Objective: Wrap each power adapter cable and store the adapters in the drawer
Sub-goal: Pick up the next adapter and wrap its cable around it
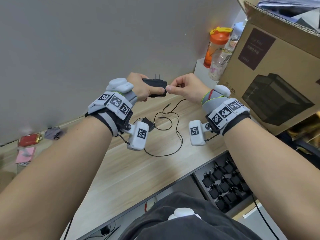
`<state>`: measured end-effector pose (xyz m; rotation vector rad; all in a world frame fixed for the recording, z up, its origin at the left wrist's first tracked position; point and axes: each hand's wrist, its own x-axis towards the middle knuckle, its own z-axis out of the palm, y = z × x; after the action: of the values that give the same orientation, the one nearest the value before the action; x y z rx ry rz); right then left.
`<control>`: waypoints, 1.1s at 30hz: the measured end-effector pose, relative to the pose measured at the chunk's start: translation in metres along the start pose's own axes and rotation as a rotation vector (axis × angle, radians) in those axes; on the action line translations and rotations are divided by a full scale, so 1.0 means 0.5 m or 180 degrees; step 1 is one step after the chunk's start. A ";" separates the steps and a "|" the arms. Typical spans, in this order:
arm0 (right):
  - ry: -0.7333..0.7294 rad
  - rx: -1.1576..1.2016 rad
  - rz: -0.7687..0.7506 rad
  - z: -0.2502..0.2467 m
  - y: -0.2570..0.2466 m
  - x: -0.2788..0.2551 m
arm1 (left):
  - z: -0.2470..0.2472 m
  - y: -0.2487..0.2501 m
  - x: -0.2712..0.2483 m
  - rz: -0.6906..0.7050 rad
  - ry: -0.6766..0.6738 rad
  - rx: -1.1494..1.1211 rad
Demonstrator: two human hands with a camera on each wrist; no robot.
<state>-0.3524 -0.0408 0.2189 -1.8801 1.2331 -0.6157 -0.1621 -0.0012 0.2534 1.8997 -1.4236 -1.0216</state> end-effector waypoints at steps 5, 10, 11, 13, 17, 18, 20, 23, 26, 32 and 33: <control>0.0041 0.0007 -0.0049 -0.010 -0.003 0.008 | 0.001 0.000 -0.005 0.0011 -0.0103 0.0119; 0.0039 0.0136 -0.0125 -0.023 -0.017 0.015 | 0.004 -0.001 -0.011 0.0024 -0.0317 0.0213; 0.0038 0.0192 -0.0156 -0.025 -0.021 0.016 | 0.005 0.000 -0.013 0.0039 -0.0393 0.0238; 0.0048 0.0283 -0.0215 -0.029 -0.026 0.018 | 0.006 0.004 -0.019 0.0106 -0.0534 0.0285; 0.0146 0.0386 -0.0245 -0.034 -0.030 0.021 | 0.004 0.013 -0.035 0.0232 -0.0715 0.0237; 0.0165 0.0453 -0.0250 -0.035 -0.029 0.022 | 0.004 0.016 -0.039 0.0264 -0.0748 0.0225; 0.0199 0.0533 -0.0258 -0.036 -0.026 0.025 | 0.004 0.021 -0.046 0.0355 -0.0832 0.0134; 0.0281 0.0665 -0.0240 -0.023 -0.017 0.029 | 0.005 0.028 -0.052 0.0452 -0.0791 -0.0208; 0.0309 0.0990 -0.0212 -0.001 -0.008 0.029 | 0.005 0.030 -0.048 0.0489 -0.0584 -0.0720; 0.0083 0.0934 -0.0087 0.036 -0.006 0.018 | 0.003 0.022 -0.017 0.0321 -0.0016 -0.1534; 0.0021 0.0800 -0.0126 0.039 -0.010 0.013 | 0.003 0.024 -0.013 0.0284 0.0093 -0.1586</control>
<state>-0.3328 -0.0389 0.2118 -1.6964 1.0707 -0.7617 -0.1707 0.0016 0.2637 1.4700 -1.0960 -1.1695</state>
